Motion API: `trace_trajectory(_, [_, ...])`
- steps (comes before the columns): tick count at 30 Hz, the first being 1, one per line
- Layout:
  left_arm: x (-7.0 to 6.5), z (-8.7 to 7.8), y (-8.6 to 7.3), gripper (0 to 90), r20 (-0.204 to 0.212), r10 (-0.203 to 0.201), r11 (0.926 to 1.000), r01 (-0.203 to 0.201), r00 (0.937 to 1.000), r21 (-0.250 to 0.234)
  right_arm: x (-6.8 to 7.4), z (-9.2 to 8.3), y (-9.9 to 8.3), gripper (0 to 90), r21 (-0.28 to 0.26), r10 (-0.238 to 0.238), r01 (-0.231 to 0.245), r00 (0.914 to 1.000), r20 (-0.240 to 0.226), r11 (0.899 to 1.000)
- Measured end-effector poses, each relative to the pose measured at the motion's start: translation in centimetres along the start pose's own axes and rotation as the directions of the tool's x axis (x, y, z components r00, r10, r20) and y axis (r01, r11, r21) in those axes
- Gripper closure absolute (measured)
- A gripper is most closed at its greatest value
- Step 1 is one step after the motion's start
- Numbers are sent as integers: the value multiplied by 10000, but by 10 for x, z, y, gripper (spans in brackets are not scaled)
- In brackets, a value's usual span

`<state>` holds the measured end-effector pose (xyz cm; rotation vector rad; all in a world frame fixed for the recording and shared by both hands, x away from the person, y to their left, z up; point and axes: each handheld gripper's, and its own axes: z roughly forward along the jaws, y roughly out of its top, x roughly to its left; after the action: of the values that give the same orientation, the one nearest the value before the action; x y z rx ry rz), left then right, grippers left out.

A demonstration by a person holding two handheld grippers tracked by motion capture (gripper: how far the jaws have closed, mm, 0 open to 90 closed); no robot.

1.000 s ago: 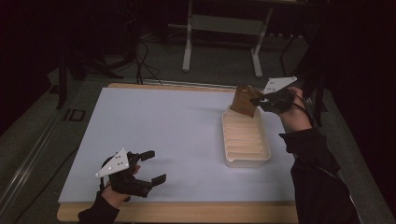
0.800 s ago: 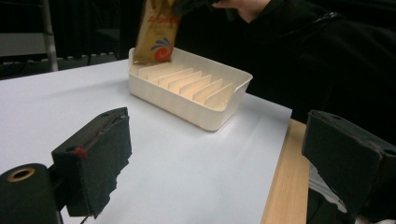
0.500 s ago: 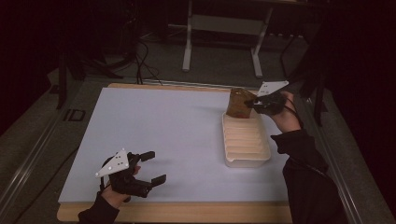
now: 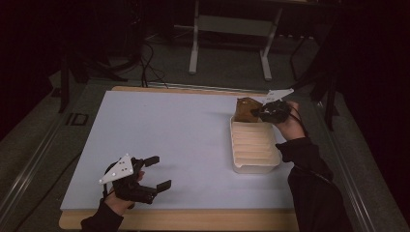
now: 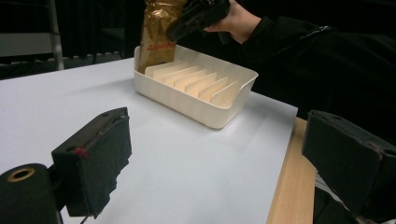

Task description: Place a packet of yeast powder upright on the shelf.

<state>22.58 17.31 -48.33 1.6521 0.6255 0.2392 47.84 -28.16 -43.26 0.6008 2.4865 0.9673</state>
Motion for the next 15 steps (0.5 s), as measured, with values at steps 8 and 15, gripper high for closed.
trace_trajectory(8, [0, 1, -1, 90, -4, -12, 10000, 12, 10000, 44, 4, -7, 8, 500, 137, 1112, -1123, 9915, 673, 9936])
trace_trajectory(15, [-1, 3, 0, 90, -33, 83, 9999, -82, 10000, 122, 7, -26, 15, 412, -196, 1471, -1458, 9820, 1185, 9891])
